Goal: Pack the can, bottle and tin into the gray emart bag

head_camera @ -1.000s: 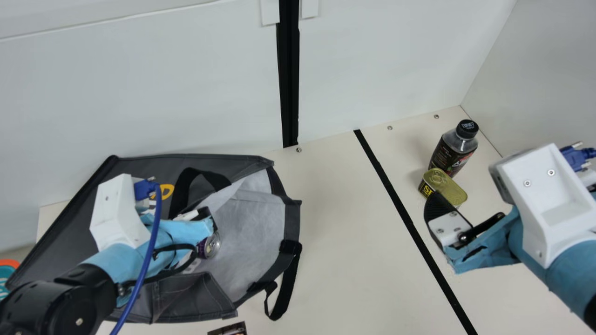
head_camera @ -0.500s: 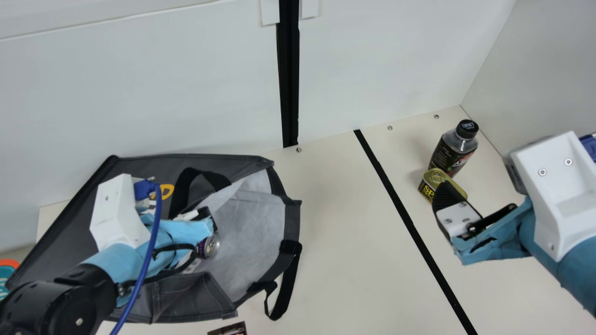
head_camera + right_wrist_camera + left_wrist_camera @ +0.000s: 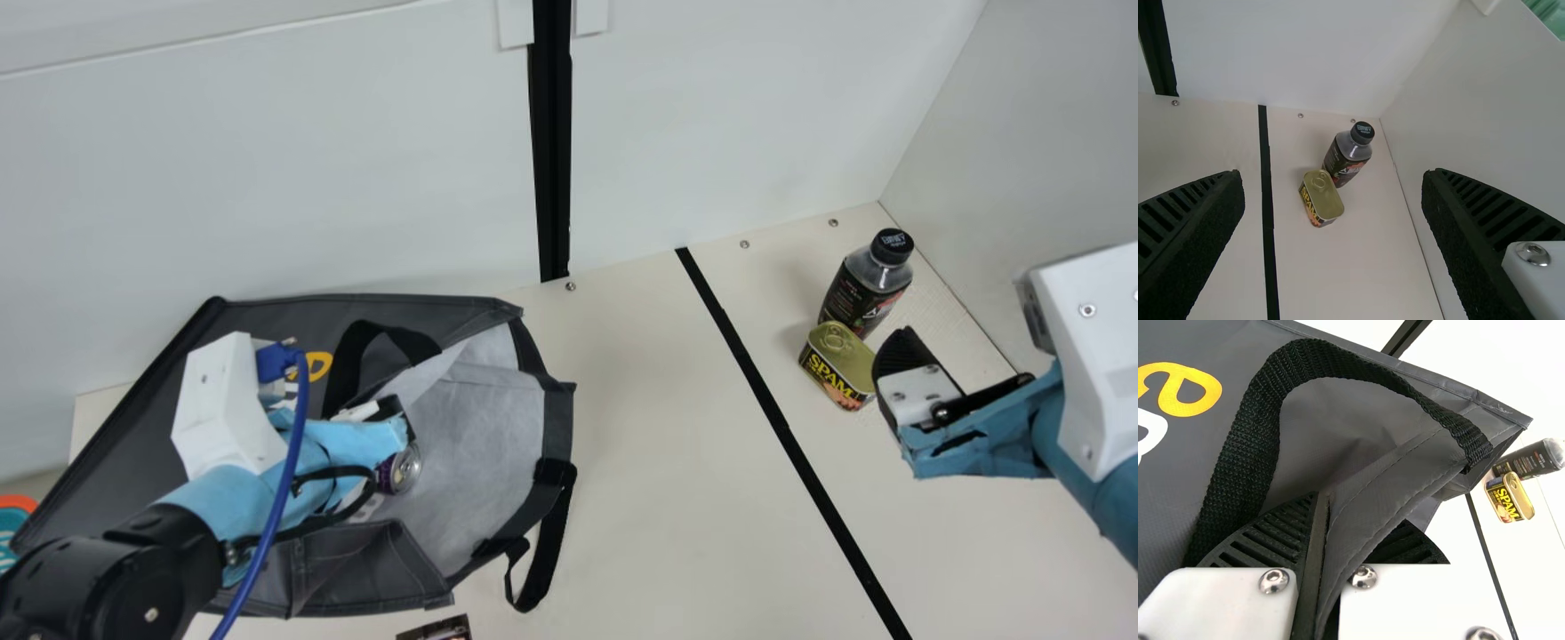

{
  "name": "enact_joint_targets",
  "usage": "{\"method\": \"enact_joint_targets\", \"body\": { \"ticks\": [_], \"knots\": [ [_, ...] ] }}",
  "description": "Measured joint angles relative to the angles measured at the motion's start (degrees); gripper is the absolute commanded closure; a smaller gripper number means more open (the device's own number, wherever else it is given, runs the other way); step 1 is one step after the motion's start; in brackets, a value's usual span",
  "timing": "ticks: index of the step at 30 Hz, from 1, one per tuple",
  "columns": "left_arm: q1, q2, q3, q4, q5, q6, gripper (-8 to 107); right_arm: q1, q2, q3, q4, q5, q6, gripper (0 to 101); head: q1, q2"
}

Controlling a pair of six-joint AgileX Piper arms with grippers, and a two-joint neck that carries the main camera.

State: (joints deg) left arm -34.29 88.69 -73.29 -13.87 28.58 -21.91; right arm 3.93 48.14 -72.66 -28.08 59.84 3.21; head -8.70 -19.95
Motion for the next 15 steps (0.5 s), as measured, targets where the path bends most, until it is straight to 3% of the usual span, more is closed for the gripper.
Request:
{"method": "enact_joint_targets", "body": {
  "ticks": [15],
  "knots": [
    [0.00, 0.00, 0.00, 0.00, 0.00, 0.00, 89, -1.28, 0.19, -1.00, -2.38, 1.33, 3.41, 10, 0.09, 0.00]
  ]
}}
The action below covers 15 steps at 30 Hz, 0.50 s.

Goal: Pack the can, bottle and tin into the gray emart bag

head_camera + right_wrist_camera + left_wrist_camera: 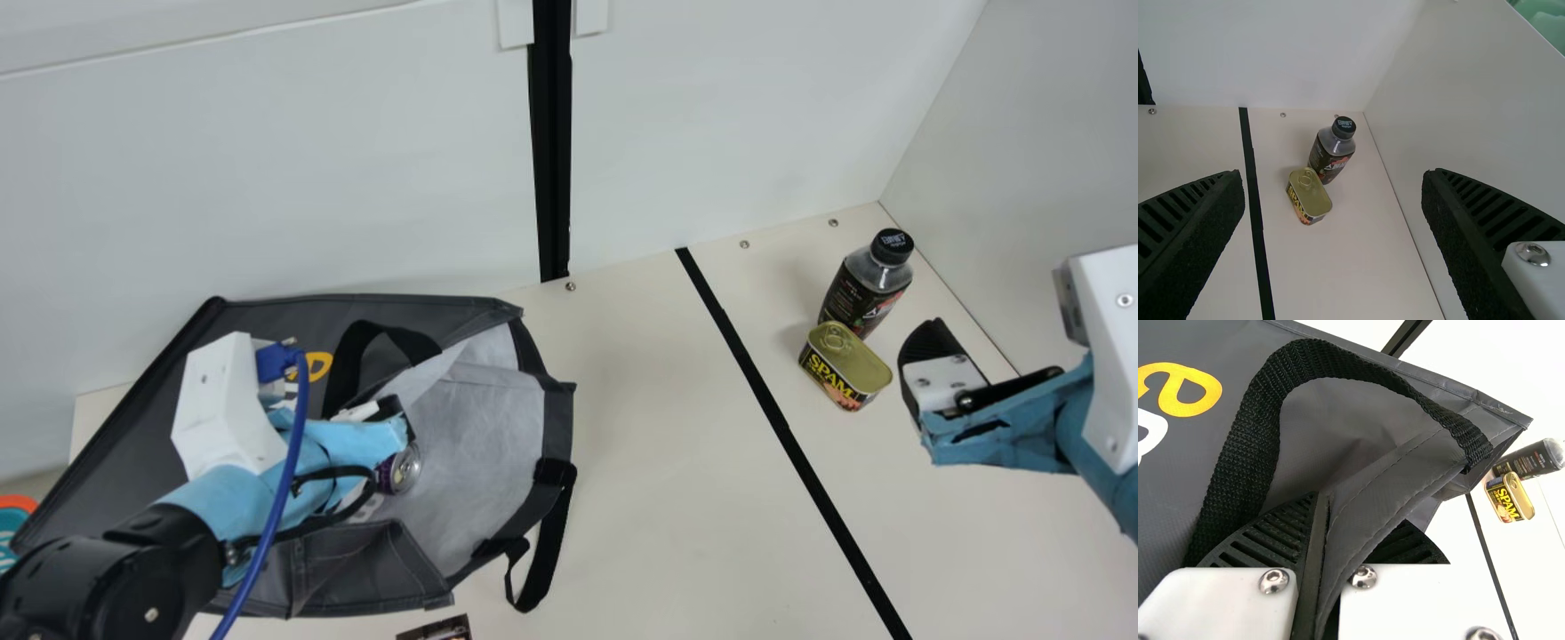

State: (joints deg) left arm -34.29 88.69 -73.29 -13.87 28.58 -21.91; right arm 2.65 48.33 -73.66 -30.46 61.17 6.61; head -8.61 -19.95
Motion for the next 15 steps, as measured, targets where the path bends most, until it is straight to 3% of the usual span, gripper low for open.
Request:
{"method": "enact_joint_targets", "body": {
  "ticks": [15],
  "knots": [
    [0.00, 0.00, 0.00, 0.00, 0.00, 0.00, 89, 1.85, 1.13, -5.03, -0.04, 8.73, 3.31, 10, -0.09, 0.00]
  ]
}}
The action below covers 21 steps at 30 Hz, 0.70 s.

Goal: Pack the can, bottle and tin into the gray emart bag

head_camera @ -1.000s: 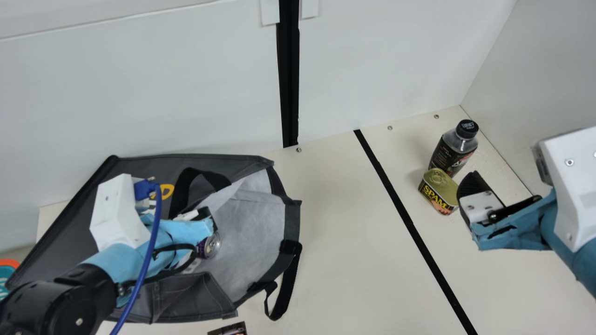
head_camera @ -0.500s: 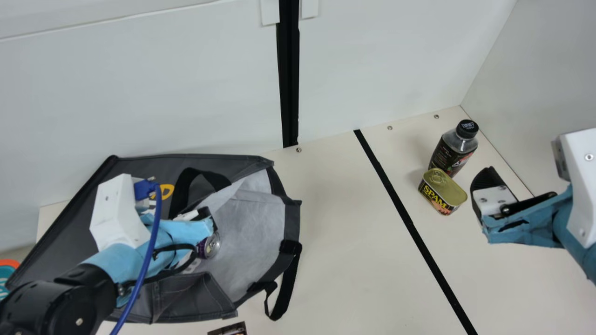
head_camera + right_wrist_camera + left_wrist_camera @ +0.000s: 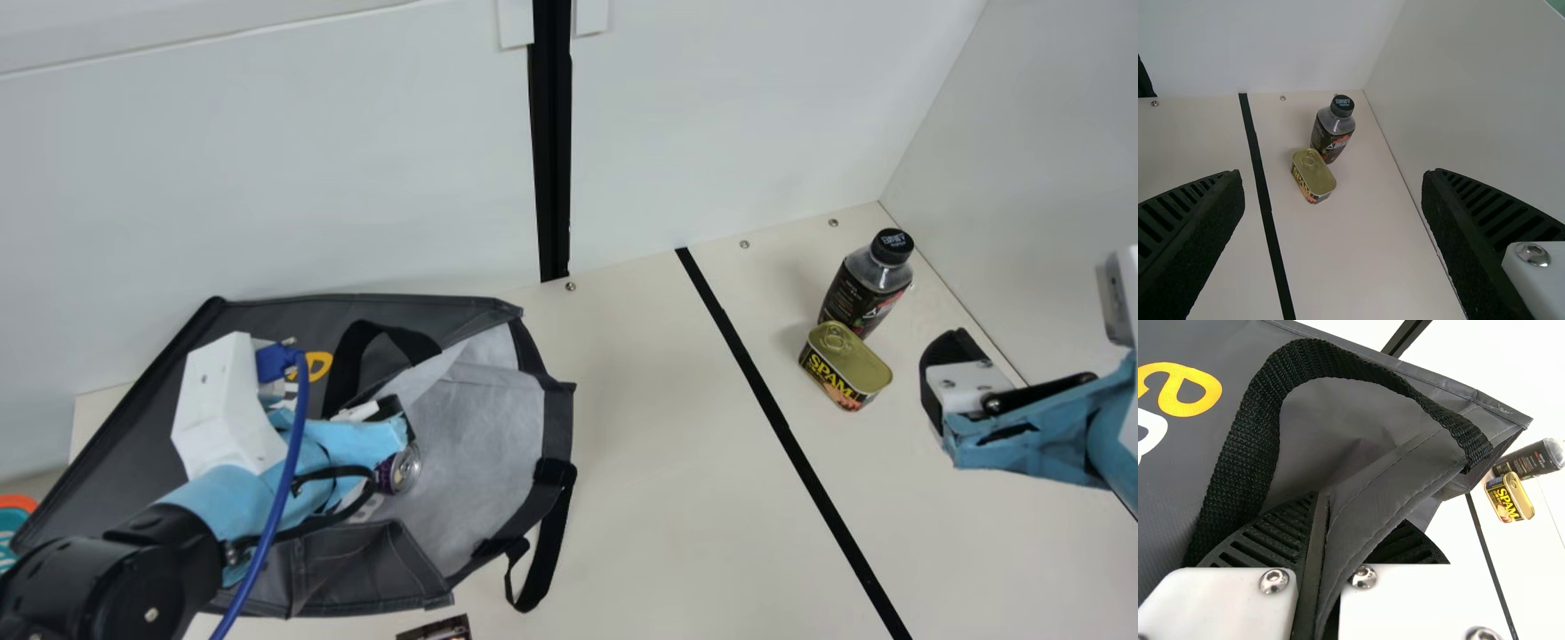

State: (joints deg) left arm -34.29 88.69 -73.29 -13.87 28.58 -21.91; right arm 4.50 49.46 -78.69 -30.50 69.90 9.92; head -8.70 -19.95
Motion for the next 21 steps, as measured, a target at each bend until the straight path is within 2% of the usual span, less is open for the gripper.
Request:
{"method": "enact_joint_targets", "body": {
  "ticks": [6, 21],
  "knots": [
    [0.00, 0.00, 0.00, 0.00, 0.00, 0.00, 89, -4.02, -0.31, 0.05, 3.82, 0.09, -2.02, 10, 0.00, 0.00],
    [0.00, 0.00, 0.00, 0.00, 0.00, 0.00, 89, -16.58, -2.55, 0.09, 16.18, 0.09, -12.68, 10, 0.00, 0.00]
  ]
}}
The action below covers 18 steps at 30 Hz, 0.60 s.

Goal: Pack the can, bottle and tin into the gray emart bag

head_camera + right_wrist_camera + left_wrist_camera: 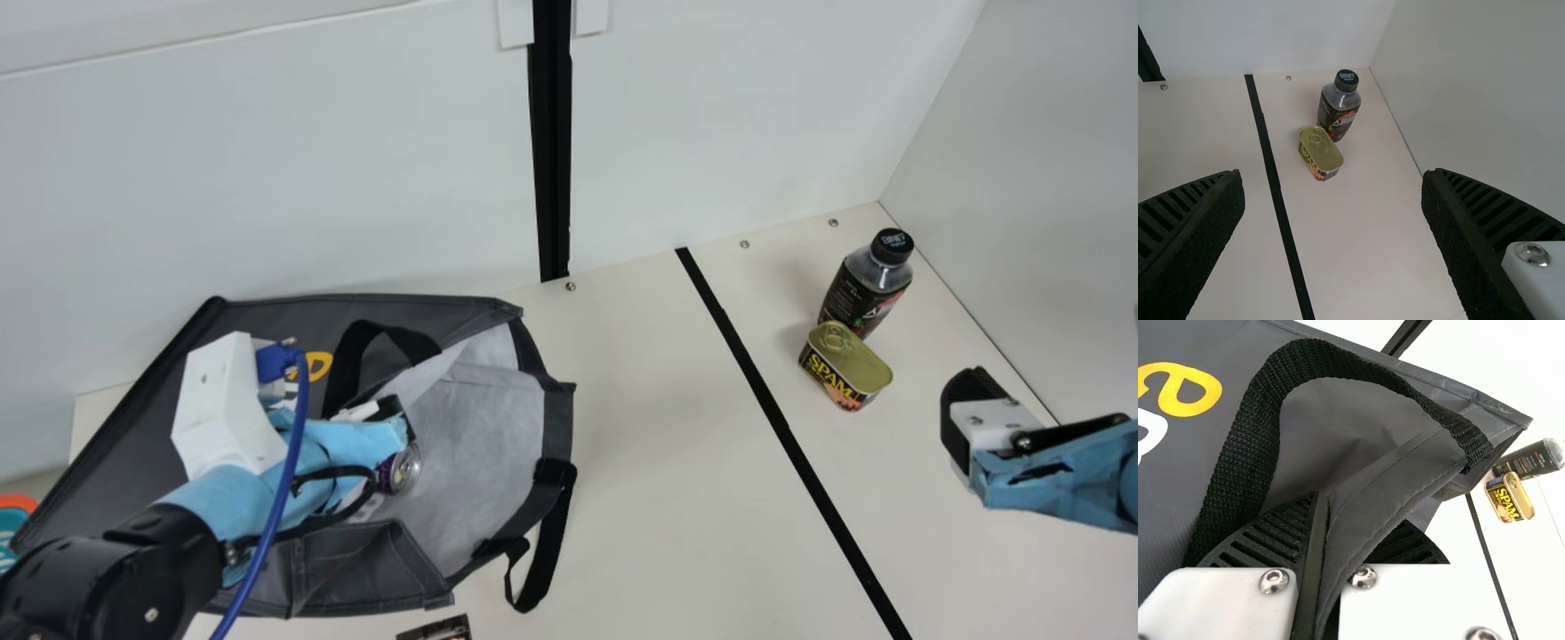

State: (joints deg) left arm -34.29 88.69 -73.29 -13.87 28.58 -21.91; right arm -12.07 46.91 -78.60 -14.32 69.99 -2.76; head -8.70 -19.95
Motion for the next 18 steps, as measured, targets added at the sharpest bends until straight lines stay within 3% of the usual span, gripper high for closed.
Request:
{"method": "enact_joint_targets", "body": {
  "ticks": [9, 18],
  "knots": [
    [0.00, 0.00, 0.00, 0.00, 0.00, 0.00, 89, -5.78, -0.24, -0.20, 6.15, -0.05, -5.24, 10, 0.00, 0.00],
    [0.00, 0.00, 0.00, 0.00, 0.00, 0.00, 89, -6.75, 1.45, -2.03, 7.96, -0.07, -6.40, 10, 0.00, 0.00]
  ]
}}
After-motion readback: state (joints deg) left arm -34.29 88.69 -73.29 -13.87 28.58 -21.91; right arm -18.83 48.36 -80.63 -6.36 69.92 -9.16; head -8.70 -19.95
